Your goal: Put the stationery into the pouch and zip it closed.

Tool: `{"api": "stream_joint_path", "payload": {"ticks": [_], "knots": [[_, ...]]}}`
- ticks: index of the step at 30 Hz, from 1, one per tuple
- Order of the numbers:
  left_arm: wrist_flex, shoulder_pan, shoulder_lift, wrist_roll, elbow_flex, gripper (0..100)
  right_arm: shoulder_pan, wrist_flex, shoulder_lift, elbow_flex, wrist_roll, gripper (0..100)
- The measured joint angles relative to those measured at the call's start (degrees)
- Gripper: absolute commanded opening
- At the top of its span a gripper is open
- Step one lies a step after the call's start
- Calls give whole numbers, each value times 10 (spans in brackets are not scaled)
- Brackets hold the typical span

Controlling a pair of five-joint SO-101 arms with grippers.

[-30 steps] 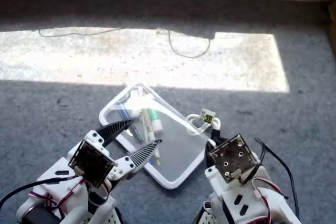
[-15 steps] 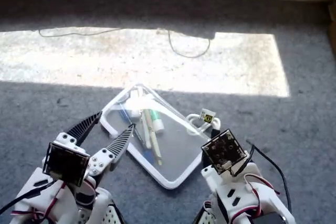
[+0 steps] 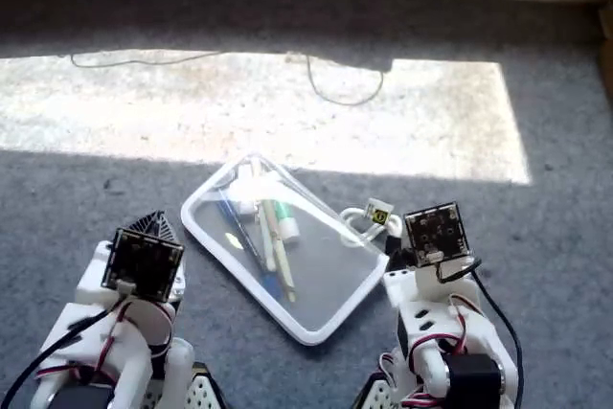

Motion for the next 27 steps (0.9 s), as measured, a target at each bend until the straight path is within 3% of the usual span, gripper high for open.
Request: {"api": "stream_joint_path", "payload": {"ticks": [5, 20, 27], "knots": [[0, 2, 0, -24, 71, 17, 1, -4, -2, 20, -34, 5], [-41, 2, 1, -25, 286, 17, 1, -8, -2, 126, -40, 5], [-46, 2, 1, -25, 361, 14, 2, -66, -2, 218, -40, 5]]}}
